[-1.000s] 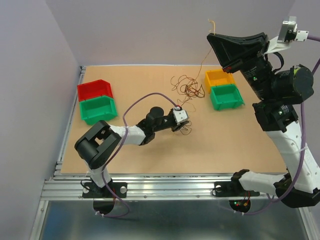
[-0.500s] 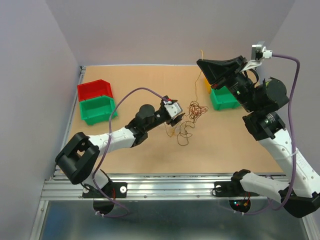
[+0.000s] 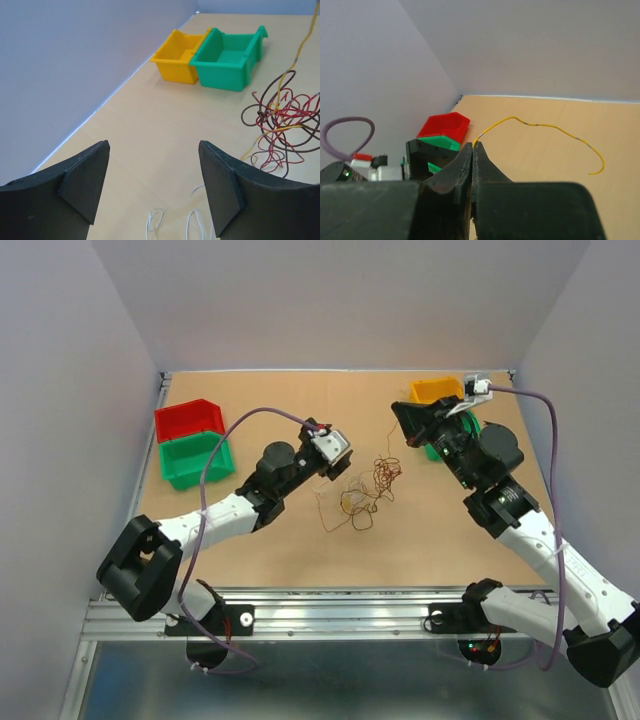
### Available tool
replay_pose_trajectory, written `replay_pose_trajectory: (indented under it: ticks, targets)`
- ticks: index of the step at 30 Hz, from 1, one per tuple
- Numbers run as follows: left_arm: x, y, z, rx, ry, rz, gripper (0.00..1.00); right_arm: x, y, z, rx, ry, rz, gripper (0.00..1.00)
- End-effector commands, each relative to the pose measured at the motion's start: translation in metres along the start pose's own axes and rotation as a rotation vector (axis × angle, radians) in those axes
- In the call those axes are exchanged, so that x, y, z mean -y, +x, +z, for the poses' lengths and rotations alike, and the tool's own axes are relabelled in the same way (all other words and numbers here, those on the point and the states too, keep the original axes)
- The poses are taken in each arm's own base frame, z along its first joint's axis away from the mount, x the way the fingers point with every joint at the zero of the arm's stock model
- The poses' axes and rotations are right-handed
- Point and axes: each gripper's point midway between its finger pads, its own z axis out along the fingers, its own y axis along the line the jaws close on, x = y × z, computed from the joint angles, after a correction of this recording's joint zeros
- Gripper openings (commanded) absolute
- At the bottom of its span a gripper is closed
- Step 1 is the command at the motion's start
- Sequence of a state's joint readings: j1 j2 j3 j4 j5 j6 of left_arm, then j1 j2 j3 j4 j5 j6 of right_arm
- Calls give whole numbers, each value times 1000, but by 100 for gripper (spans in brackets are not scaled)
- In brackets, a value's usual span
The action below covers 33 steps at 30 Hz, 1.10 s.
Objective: Untangle the cables
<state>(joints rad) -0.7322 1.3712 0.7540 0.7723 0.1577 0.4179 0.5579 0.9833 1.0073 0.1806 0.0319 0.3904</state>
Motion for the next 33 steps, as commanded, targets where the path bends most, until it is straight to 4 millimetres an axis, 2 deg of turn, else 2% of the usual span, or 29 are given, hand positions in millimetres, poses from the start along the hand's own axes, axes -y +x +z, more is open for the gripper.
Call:
replay_pose_trajectory:
  ticks: [1, 2, 3, 5, 6, 7, 8, 9, 10, 11, 12, 13, 15, 16, 17, 20, 21, 26, 28, 33]
  targets:
    - [-21, 13, 21, -94, -96, -8, 83, 13, -6, -27, 67, 52, -24, 1]
    - [-16, 34, 25, -177, -74, -5, 83, 12, -11, -39, 81, 51, -21, 2]
    - [-16, 34, 27, -186, -69, -2, 83, 17, -6, -45, 70, 72, -20, 3]
    - [-17, 33, 28, -196, -67, 5, 84, 35, 21, -58, 4, 132, -12, 6]
    - [-19, 32, 26, -201, -71, 17, 84, 40, 24, -66, 9, 157, -4, 8]
    - [-22, 28, 28, -205, -79, 22, 84, 47, 35, -69, -15, 182, 5, 10]
    - [-24, 28, 28, -216, -80, 20, 84, 58, 55, -73, -55, 210, 6, 18]
    - [-29, 40, 25, -279, -102, 23, 85, 64, 67, -73, -82, 231, 5, 25]
    - [-35, 34, 28, -283, -114, 24, 85, 71, 81, -74, -126, 255, 1, 31]
    - [-34, 43, 25, -328, -105, 21, 85, 76, 92, -74, -162, 269, -5, 47]
    - [-38, 55, 26, -366, -103, 13, 85, 81, 100, -72, -190, 291, -14, 55]
    - [-42, 49, 30, -371, -101, 4, 85, 92, 122, -73, -269, 333, -29, 61]
    - [-42, 73, 28, -462, -81, -8, 85, 100, 132, -69, -313, 366, -51, 69]
    - [-45, 72, 31, -472, -81, -6, 85, 104, 137, -69, -326, 381, -57, 71]
    - [-43, 88, 27, -532, -72, -7, 85, 110, 143, -68, -344, 408, -67, 73]
    - [-44, 103, 27, -608, -58, -10, 84, 116, 146, -70, -342, 436, -71, 76]
    - [-39, 119, 21, -672, -36, -15, 83, 118, 141, -71, -325, 446, -73, 76]
    - [-32, 159, 3, -806, 43, -65, 79, 118, 129, -84, -267, 451, -70, 78]
    - [-26, 167, 0, -827, 73, -72, 77, 114, 117, -90, -223, 443, -61, 79]
    - [-21, 181, -4, -857, 103, -86, 73, 111, 109, -98, -186, 426, -51, 79]
